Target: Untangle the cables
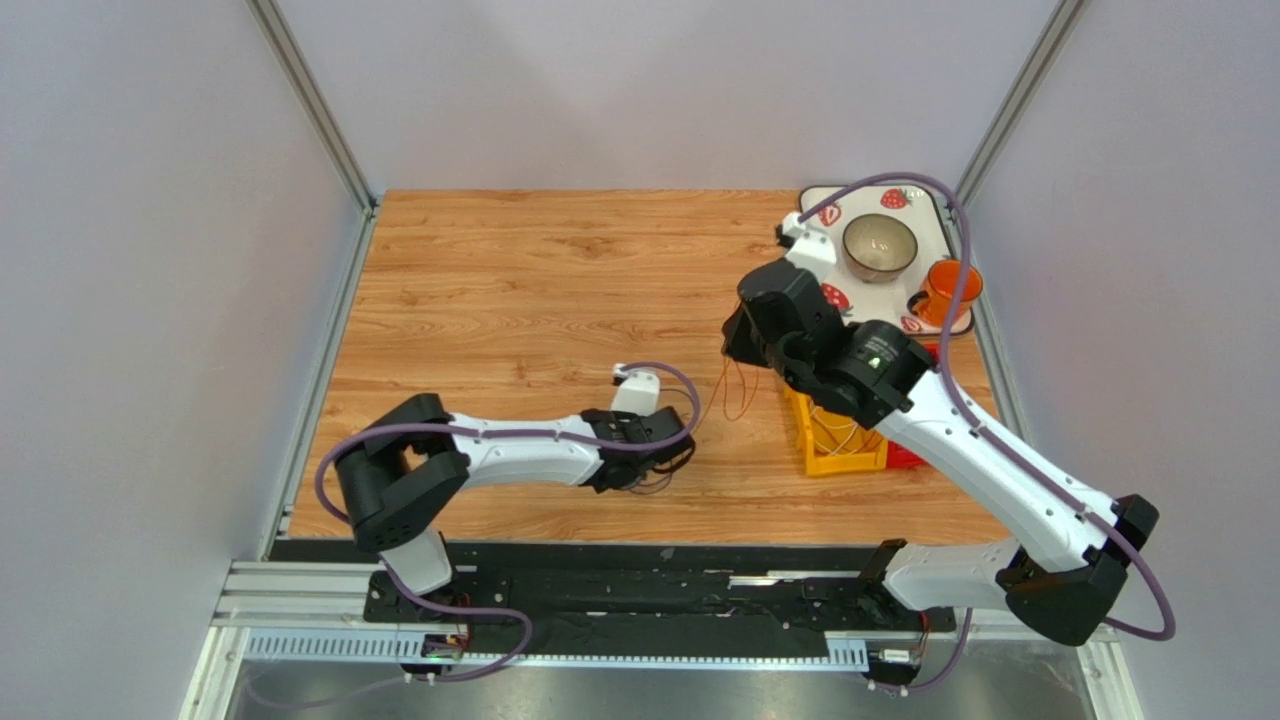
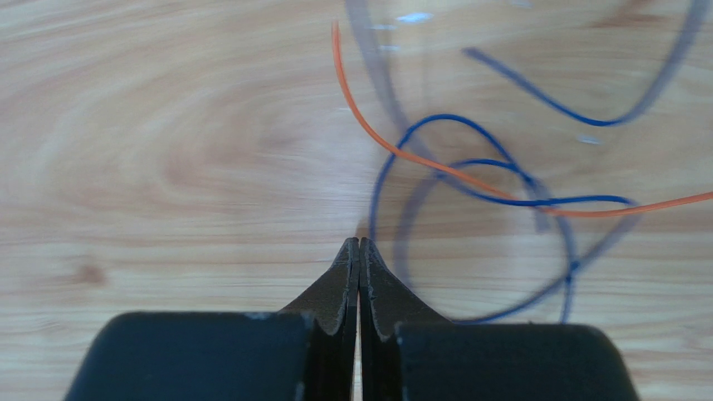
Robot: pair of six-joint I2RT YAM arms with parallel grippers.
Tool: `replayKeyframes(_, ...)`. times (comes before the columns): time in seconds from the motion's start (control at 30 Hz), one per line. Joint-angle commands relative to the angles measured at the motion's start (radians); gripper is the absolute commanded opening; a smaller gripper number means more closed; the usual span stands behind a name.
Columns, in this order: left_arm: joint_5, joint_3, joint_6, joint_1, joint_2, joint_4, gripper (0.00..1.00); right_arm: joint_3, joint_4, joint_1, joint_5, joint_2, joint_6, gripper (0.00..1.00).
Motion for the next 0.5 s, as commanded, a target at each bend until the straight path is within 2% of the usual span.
replayKeyframes(0.0, -0.018, -0.1, 0.078, 0.096, -0.188, 0.003, 0.0, 0.165, -0.02, -0.038, 0.098, -0.05, -0.117, 0.0)
replayKeyframes(0.13, 0.039, -0.205, 0.122, 0.228, -0.289, 0.077, 0.0, 0.298, -0.035, -0.063, 0.153, -0.053, -0.188, 0.0)
replayKeyframes(0.23, 0.067, -0.248, 0.159, 0.286, -0.337, 0.138, 0.0, 0.393, -0.041, -0.067, 0.197, -0.051, -0.24, 0.0)
replayKeyframes(0.33, 0.093, -0.263, 0.17, 0.3, -0.332, 0.186, 0.0, 0.478, -0.041, -0.069, 0.222, -0.054, -0.28, 0.0)
replayKeyframes(0.47, 0.116, -0.265, 0.174, 0.3, -0.293, 0.227, 0.0, 0.591, -0.024, -0.069, 0.158, -0.05, -0.318, 0.0)
